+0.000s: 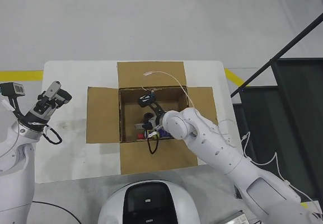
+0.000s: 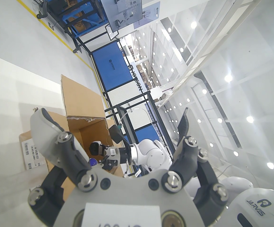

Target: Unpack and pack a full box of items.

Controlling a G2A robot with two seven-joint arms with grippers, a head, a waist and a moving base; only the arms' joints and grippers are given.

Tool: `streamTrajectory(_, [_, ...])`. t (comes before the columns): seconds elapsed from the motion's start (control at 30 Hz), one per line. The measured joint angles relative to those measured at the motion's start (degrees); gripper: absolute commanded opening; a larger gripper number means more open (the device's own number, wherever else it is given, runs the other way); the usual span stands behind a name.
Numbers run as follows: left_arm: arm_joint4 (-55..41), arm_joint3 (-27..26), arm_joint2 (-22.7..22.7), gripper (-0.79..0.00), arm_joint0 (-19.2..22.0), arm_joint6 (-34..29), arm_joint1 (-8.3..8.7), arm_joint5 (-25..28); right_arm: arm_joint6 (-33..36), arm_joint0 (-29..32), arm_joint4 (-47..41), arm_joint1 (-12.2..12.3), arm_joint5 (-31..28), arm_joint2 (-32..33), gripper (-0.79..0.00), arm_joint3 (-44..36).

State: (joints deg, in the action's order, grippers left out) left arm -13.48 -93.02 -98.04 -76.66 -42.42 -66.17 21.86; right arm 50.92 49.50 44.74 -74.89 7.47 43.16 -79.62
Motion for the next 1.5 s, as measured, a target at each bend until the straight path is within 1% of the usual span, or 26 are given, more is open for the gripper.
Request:
streamTrajectory(0.17, [0.00,0.00,0.00,0.000,0.00,0.00,0.00,0.00,-1.31,-2.62,0.66,-1.67,0.00,-3.01,0.000,5.10])
streamTrajectory(0.4, [0.00,0.00,0.00,0.000,0.00,0.00,0.00,0.00,-2.86,-4.48,0.15,-3.44,0.68,-4.80,0.000,9.93])
streamTrajectory(0.43, [0.00,0.00,0.00,0.000,0.00,0.00,0.00,0.00,-2.97,-4.68,0.04,-3.66,0.70,-4.97,-0.018,10.44])
streamTrajectory(0.47, [0.00,0.00,0.00,0.000,0.00,0.00,0.00,0.00,-3.04,-4.93,-0.06,-3.93,0.69,-5.20,-0.188,11.15])
streamTrajectory(0.5, [0.00,0.00,0.00,0.000,0.00,0.00,0.00,0.00,-3.01,-5.13,-0.14,-4.12,0.59,-5.38,-0.419,11.72])
streamTrajectory(0.53, [0.00,0.00,0.00,0.000,0.00,0.00,0.00,0.00,-2.91,-5.34,-0.22,-4.32,0.47,-5.55,-0.551,12.31])
streamTrajectory(0.57, [0.00,0.00,0.00,0.000,0.00,0.00,0.00,0.00,-2.66,-5.65,-0.16,-4.57,0.48,-5.80,-0.665,13.15])
streamTrajectory(0.63, [0.00,0.00,0.00,0.000,0.00,0.00,0.00,0.00,-2.40,-6.11,-0.02,-4.96,0.77,-6.14,-0.785,14.16])
streamTrajectory(0.73, [0.00,0.00,0.00,0.000,0.00,0.00,0.00,0.00,-2.68,-6.52,-0.21,-5.54,1.56,-6.29,-0.785,15.31])
streamTrajectory(0.97, [0.00,0.00,0.00,0.000,0.00,0.00,0.00,0.00,-3.35,-6.68,0.03,-6.16,0.99,-5.83,-0.785,16.12])
streamTrajectory(1.1, [0.00,0.00,0.00,0.000,0.00,0.00,0.00,0.00,-3.42,-6.06,0.49,-6.04,0.29,-5.03,-0.785,14.26])
streamTrajectory(1.23, [0.00,0.00,0.00,0.000,0.00,0.00,0.00,0.00,-2.41,-3.57,3.23,-4.97,1.45,-3.24,-0.785,7.57])
streamTrajectory(1.5, [0.00,0.00,0.00,0.000,0.00,0.00,0.00,0.00,3.10,7.26,13.06,-0.61,3.43,5.21,-0.785,-13.87])
